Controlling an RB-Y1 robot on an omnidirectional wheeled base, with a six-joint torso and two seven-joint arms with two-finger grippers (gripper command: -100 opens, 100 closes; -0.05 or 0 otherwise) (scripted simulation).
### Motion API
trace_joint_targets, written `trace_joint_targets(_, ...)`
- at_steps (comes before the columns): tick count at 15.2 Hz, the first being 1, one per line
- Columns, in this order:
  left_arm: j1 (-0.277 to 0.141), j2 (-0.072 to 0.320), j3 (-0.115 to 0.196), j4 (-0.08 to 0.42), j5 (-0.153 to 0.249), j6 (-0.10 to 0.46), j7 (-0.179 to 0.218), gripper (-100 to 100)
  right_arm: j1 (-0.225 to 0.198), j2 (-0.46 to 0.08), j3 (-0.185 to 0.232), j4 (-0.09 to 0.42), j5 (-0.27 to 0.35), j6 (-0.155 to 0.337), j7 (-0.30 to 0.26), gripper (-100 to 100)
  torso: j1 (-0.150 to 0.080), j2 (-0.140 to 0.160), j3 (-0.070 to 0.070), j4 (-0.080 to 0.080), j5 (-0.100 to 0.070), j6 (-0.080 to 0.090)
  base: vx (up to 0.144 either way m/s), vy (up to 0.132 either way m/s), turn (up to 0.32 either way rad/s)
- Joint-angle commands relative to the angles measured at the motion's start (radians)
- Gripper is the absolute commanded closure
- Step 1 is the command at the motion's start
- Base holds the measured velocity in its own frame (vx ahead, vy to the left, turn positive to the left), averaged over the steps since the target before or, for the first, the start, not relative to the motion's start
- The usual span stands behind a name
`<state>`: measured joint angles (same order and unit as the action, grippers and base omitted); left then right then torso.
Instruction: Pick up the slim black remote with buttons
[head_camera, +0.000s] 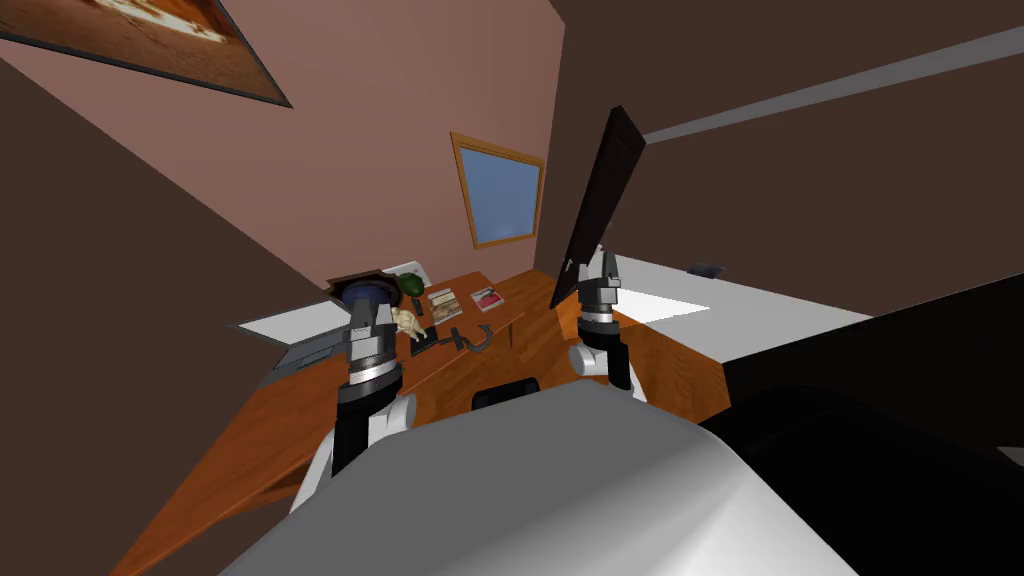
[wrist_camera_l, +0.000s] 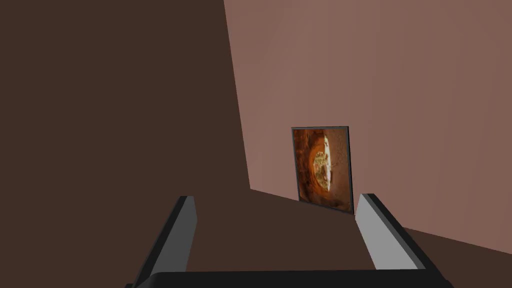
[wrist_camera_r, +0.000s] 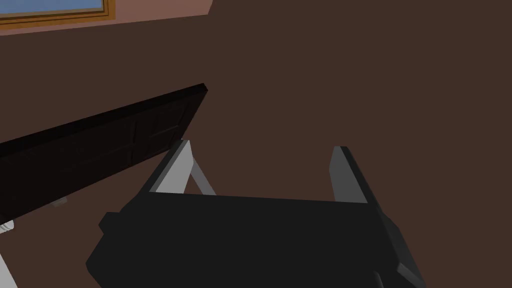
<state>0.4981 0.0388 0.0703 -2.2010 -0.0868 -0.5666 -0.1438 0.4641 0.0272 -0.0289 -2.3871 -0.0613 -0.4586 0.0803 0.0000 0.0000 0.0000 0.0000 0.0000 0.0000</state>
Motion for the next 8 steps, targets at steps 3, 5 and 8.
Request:
trace_joint_targets(3, -0.013, 0.071, 0.012, 0.043, 0.028, 0.073, -0.025, -100, 0.0, 0.0, 0.0, 0.0, 0.0, 0.0, 0.0, 0, 0.001, 0.0, 0.0, 0.0, 0.0, 0.001, 0.004, 0.017, -0.15)
trace_joint_targets(5, -0.018, 0.087, 0.016, 0.059, 0.039, 0.101, -0.035, -100, 0.0, 0.0, 0.0, 0.0, 0.0, 0.0, 0.0, 0, 0.003, 0.0, 0.0, 0.0, 0.001, 0.0, 0.004, 0.035, -0.144)
trace_joint_targets(8, -0.031, 0.121, 0.027, 0.099, 0.065, 0.169, -0.059, -100, 0.0, 0.0, 0.0, 0.0, 0.0, 0.0, 0.0, 0, 0.003, -0.001, 0.0, 0.0, 0.001, 0.0, 0.008, 0.034, -0.177)
